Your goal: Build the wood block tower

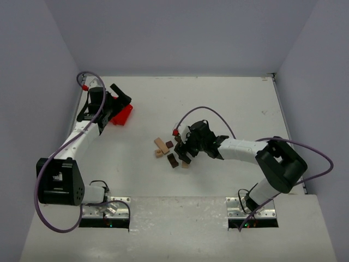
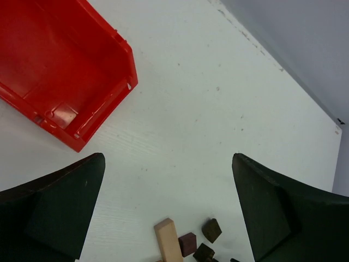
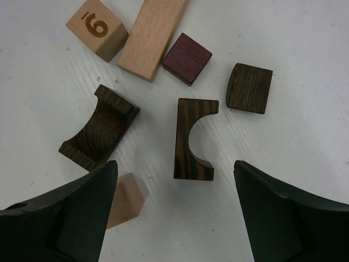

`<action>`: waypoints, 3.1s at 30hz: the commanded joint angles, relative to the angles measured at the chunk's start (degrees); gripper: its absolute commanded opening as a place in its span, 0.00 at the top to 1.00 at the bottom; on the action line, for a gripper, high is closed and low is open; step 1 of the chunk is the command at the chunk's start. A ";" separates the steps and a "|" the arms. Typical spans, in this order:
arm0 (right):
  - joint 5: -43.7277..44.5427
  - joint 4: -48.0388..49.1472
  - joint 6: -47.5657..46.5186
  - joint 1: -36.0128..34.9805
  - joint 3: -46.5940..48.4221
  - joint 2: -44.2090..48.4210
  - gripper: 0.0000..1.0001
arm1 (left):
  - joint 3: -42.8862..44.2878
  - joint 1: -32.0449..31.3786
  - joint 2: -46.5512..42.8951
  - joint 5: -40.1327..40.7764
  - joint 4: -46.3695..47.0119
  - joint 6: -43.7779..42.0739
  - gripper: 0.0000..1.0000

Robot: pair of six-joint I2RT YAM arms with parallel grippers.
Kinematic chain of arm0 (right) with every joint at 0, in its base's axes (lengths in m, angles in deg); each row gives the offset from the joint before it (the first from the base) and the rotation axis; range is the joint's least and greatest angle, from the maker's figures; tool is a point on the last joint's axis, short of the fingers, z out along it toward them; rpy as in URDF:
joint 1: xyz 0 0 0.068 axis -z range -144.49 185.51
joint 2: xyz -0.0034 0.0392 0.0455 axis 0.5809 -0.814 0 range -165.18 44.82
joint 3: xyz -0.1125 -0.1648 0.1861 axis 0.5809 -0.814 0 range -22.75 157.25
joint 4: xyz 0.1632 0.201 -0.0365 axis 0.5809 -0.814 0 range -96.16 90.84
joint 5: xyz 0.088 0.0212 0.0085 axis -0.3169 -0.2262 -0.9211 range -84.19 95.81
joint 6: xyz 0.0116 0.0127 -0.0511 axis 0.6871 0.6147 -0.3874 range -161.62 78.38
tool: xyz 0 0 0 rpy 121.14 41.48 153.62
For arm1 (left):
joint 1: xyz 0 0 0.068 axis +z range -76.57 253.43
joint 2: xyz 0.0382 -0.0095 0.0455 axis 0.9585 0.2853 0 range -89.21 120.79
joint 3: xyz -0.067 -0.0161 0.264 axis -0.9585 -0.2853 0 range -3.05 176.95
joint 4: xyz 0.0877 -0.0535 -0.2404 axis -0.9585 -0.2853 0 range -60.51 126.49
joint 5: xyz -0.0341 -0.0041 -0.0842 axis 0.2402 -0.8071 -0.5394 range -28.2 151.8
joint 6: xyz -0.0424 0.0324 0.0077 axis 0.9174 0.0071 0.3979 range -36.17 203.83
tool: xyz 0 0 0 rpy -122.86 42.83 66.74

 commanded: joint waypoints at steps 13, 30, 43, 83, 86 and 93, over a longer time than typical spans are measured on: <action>4.96 4.66 -3.75 -1.00 3.35 -6.71 0.48 | -5.43 0.57 -1.02 -2.82 6.87 -4.24 0.00; 4.60 8.87 -18.51 -2.20 0.48 3.87 0.90 | -10.70 -6.50 1.68 -38.59 24.88 -7.02 0.00; 1.55 14.66 -23.70 -2.20 -7.43 18.40 0.92 | -6.75 -19.83 11.06 -58.46 34.31 -6.20 0.20; 9.45 14.42 -16.43 -2.17 -12.50 25.92 0.01 | -8.02 -22.90 9.72 13.37 27.15 -14.31 1.00; 10.69 16.19 -16.05 -2.15 -13.64 27.17 0.01 | -5.55 -22.95 14.82 22.46 23.73 -12.38 1.00; 10.87 16.19 -17.26 -2.20 -13.14 25.43 0.01 | -4.31 -22.99 19.76 34.14 21.25 -8.12 1.00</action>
